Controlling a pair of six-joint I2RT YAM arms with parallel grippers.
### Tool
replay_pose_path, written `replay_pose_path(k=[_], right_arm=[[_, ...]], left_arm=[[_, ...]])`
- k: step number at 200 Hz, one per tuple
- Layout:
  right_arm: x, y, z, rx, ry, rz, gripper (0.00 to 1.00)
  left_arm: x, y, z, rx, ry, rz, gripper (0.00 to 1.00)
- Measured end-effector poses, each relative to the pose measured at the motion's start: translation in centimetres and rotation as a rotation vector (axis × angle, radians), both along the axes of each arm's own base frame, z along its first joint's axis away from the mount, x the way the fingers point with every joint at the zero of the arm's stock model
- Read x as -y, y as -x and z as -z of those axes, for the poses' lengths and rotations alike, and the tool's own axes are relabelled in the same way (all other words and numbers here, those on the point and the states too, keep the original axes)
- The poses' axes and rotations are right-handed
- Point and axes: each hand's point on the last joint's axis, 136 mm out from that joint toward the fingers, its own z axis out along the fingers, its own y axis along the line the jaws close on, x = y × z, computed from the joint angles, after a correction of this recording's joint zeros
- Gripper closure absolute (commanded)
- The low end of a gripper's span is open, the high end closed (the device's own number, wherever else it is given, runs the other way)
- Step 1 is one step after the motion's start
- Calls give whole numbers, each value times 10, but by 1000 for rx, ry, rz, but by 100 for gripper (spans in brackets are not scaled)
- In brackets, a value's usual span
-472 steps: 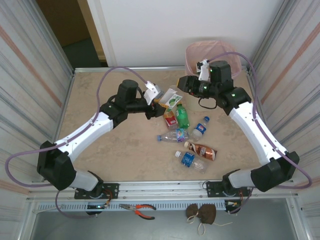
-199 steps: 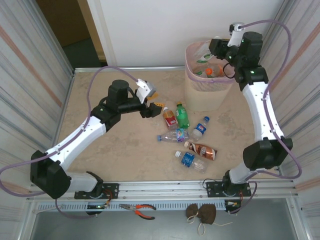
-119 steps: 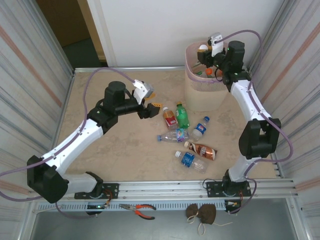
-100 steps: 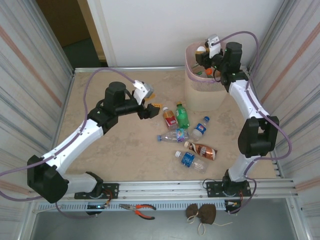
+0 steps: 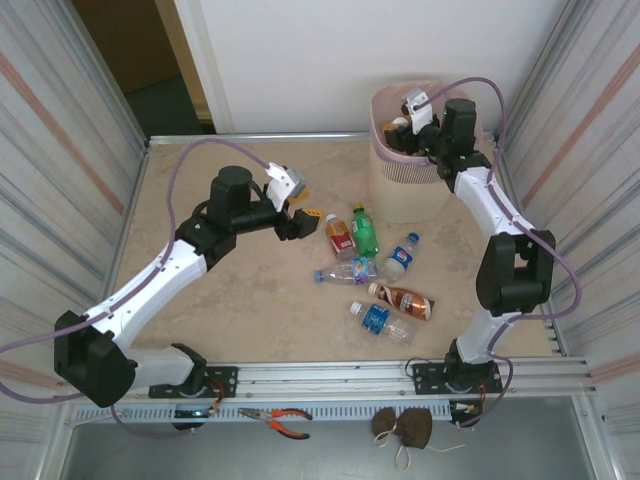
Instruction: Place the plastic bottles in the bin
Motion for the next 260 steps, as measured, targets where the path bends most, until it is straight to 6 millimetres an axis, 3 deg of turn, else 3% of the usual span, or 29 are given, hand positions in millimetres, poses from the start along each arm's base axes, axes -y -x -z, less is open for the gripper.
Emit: replay_pose_path(k=[69, 113, 159, 215, 260], right_arm=[[6, 32, -51, 34, -51, 6, 35], [10, 40, -60, -6, -90, 39, 35], [20, 56, -69, -52, -127, 97, 34], [32, 99, -102, 5, -152, 145, 34], [42, 121, -93, -18, -149, 180, 33]], left_arm=[[0, 0, 2, -3, -2, 0, 33], [2, -2, 16, -32, -40, 11, 33], [6, -7, 59, -85, -175, 62, 33], [21, 8, 122, -87, -424, 227, 32], [16, 11, 179, -103, -641, 296, 32]])
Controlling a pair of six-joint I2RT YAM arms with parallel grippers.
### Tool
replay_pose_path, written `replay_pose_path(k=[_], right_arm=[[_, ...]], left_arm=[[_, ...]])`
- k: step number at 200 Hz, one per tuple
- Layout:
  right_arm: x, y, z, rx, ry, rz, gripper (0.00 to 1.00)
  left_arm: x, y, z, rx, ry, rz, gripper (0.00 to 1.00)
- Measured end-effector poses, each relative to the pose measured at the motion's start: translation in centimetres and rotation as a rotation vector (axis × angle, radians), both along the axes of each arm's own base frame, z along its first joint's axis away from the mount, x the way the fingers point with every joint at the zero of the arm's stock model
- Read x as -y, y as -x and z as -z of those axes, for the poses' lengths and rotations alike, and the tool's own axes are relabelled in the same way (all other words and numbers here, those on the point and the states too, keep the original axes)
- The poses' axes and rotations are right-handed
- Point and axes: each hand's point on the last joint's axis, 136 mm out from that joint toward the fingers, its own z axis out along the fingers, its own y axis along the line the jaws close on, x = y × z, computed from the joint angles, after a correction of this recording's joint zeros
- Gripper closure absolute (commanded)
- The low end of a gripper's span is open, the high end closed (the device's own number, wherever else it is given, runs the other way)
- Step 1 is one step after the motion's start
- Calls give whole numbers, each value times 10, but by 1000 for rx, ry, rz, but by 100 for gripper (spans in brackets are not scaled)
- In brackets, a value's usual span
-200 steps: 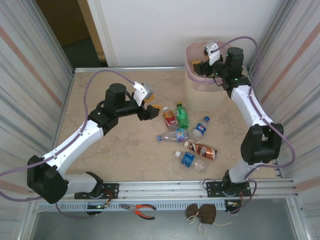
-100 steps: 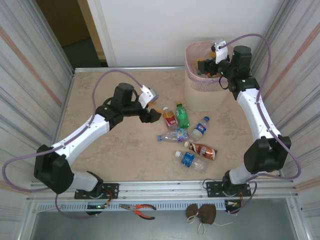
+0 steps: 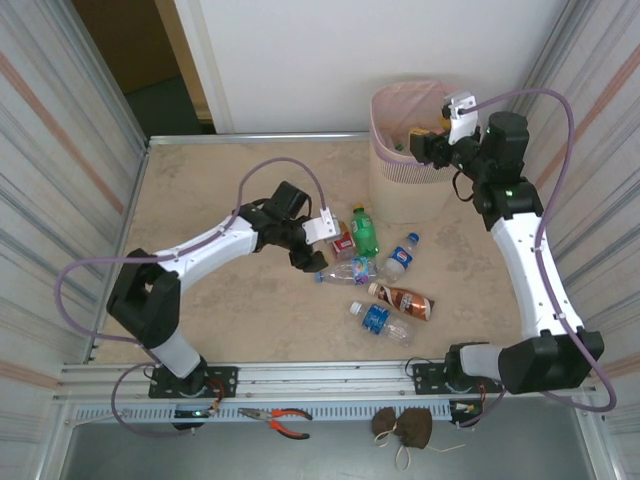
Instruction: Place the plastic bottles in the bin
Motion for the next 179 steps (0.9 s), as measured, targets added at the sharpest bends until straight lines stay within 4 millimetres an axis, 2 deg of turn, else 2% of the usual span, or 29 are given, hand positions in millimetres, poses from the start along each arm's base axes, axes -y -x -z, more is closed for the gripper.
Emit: replay_pose_path(k=[43, 84, 137, 179], right_arm=[[5, 15, 7, -20, -5, 15, 33], [6, 22, 8, -22, -6, 22, 33], [9, 25, 17, -41, -1, 34, 33], [9, 26, 20, -51, 0, 35, 33]], left_arm=[[-5, 7, 45, -33, -150, 50, 32], [-2, 12, 76, -64, -229, 79, 33], [-3, 12, 93, -84, -261, 84, 39], [-4, 13, 97, -88, -273, 86, 50]])
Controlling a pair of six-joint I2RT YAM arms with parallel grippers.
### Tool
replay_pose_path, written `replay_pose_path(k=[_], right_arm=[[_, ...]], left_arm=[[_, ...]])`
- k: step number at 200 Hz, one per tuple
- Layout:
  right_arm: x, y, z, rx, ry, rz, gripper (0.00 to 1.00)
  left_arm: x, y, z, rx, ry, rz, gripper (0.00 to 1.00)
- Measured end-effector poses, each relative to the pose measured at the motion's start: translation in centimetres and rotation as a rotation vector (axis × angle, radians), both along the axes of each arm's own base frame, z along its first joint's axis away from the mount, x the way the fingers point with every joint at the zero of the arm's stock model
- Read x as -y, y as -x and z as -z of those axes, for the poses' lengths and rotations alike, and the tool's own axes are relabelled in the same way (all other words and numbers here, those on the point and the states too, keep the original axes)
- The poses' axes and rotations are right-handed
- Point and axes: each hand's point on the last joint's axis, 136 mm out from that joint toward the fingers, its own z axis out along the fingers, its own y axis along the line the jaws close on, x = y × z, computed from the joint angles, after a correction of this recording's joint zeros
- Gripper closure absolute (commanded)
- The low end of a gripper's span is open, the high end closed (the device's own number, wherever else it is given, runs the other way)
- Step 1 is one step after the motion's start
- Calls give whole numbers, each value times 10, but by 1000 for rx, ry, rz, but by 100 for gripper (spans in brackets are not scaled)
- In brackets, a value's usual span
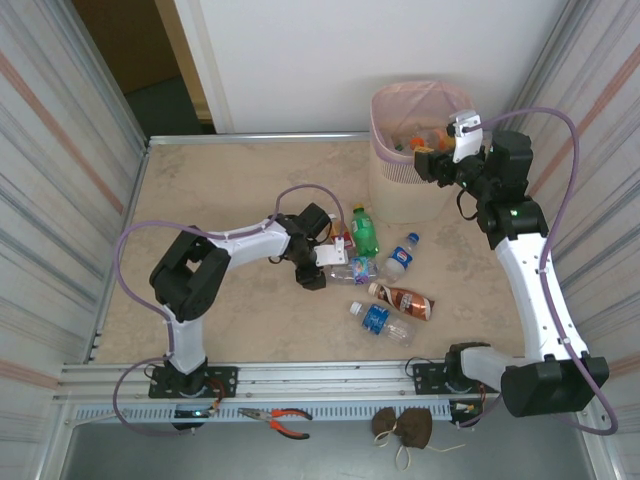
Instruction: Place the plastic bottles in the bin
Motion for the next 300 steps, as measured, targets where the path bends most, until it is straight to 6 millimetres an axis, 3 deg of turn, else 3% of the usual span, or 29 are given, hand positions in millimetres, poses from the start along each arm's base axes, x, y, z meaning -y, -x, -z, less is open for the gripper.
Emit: replay_pose_path(k=[36, 89, 122, 190, 233, 300], right_arm=[[0, 1, 1, -2, 0, 0, 33], [3, 3, -2, 6, 0, 8, 33], [3, 6, -5, 15, 0, 8, 33], [7, 11, -9, 6, -30, 34, 33], [8, 16, -7, -123, -232, 88, 31], [-37, 34, -13, -331, -600, -79, 17]], left_arm=[[0, 0, 0, 0, 0, 0, 59], [-1, 1, -1, -1, -2, 0, 64], [-2, 3, -14, 11, 11, 0, 66], [7, 0, -78, 107, 142, 2, 67], [19, -11, -127, 151, 272, -37, 67], [50, -23, -216, 111, 646, -139, 65]])
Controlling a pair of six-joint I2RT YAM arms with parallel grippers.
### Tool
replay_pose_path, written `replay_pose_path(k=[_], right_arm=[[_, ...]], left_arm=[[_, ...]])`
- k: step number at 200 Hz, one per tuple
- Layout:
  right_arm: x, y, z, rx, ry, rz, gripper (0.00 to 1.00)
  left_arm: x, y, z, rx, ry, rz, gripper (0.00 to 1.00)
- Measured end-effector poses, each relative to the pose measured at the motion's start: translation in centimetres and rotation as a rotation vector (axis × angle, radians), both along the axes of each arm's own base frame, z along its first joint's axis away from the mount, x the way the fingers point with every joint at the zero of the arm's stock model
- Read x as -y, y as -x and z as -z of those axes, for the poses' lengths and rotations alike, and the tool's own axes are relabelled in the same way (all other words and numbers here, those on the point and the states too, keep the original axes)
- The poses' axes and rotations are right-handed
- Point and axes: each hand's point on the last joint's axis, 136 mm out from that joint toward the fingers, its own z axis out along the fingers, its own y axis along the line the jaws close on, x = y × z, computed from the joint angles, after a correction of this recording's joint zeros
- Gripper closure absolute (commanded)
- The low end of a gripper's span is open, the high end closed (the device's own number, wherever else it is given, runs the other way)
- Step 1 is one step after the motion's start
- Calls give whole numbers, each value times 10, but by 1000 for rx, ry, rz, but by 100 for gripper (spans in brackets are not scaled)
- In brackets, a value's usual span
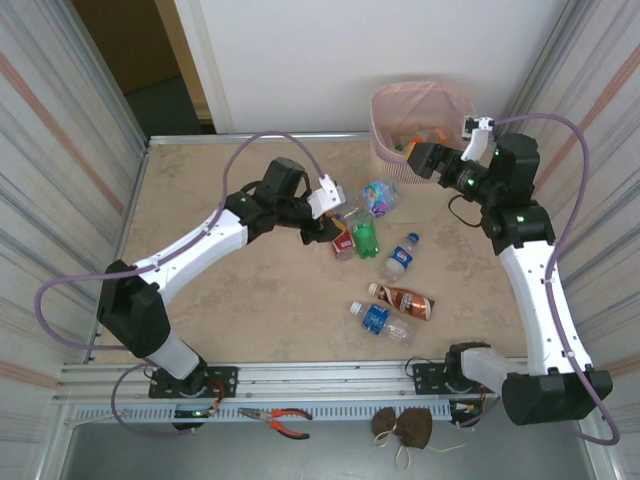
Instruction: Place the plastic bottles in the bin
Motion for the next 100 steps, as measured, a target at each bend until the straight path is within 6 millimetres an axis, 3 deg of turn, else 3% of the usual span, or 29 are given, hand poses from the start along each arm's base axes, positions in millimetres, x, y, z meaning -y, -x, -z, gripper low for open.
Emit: replay_pose_path(k=[58, 100], right_arm=[[-43, 3, 14, -84, -75, -121, 13], [-58, 0, 23, -111, -68, -134, 25]], left_arm=[[22, 0, -41, -105, 209, -11, 65], [28, 0, -56, -137, 280, -6, 65]])
